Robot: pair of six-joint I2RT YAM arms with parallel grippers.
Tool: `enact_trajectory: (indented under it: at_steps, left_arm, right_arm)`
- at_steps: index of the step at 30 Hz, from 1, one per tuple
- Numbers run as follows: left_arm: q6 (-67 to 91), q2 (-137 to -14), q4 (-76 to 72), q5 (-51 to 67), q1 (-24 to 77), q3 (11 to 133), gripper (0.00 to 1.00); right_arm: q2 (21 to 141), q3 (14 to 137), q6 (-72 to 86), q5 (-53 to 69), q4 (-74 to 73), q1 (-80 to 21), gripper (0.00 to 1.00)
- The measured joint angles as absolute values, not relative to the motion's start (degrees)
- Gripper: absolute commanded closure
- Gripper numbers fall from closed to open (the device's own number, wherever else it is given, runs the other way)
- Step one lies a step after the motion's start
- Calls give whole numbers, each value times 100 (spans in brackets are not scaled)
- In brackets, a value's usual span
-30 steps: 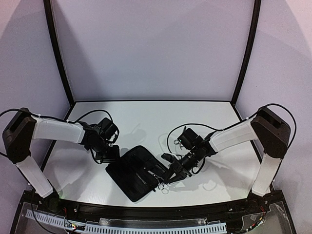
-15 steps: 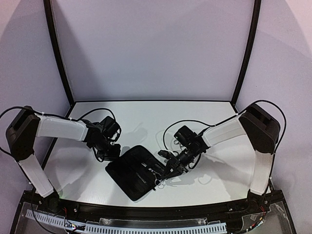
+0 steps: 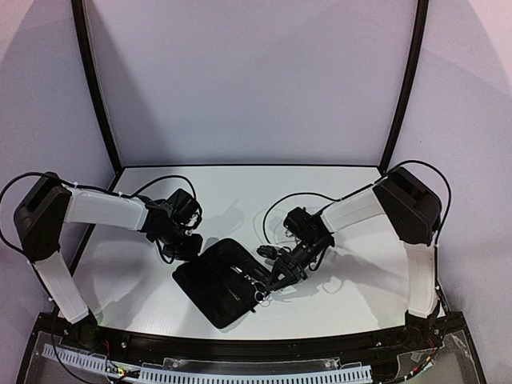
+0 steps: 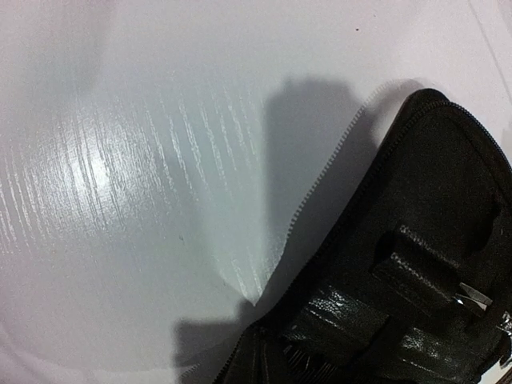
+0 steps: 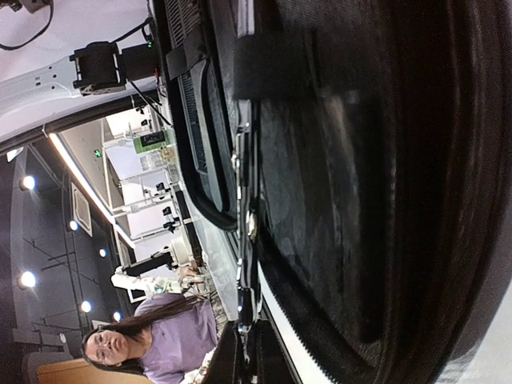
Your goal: Sort the hair-cutting tools
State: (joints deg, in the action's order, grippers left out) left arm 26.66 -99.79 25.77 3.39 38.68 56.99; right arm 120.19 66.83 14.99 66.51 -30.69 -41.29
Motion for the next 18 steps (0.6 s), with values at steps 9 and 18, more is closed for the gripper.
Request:
enact_trajectory:
  at_steps: [9, 18]
  left_arm:
    - [2587, -9985, 2569, 336, 3868, 5699, 99]
    - [2591, -10003, 2599, 292, 3868, 5730, 99]
  right_arm:
    - [12249, 7262, 1185, 5817, -3770, -4066, 63]
    - [11120, 7177, 1393, 3966, -4260, -4025, 50]
